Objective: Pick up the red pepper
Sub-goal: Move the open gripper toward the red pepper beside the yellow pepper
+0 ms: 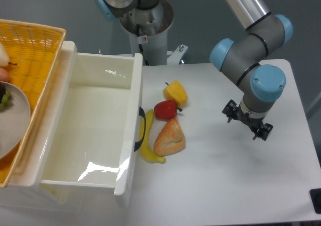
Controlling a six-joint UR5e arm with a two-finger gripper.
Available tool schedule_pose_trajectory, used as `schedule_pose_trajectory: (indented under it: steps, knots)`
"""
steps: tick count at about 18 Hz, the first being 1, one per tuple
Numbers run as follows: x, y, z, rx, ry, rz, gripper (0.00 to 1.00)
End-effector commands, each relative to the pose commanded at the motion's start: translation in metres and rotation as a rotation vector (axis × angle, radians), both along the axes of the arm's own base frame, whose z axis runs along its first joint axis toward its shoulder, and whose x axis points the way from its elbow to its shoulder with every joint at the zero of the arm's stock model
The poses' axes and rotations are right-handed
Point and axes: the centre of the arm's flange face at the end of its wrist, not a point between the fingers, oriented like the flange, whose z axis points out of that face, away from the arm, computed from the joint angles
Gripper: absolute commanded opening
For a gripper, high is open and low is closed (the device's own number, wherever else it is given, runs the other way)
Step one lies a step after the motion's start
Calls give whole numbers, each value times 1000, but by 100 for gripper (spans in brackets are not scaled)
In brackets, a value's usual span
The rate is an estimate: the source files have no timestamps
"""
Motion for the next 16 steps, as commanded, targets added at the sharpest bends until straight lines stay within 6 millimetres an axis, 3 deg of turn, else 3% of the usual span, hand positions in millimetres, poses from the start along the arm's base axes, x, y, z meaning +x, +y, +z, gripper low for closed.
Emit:
schedule_pose_trajectory:
  steps: [10, 16]
  knots:
    - [10, -5, -12, -3, -29, 8, 100]
    - [40, -13, -6, 13, -58, 6, 100]
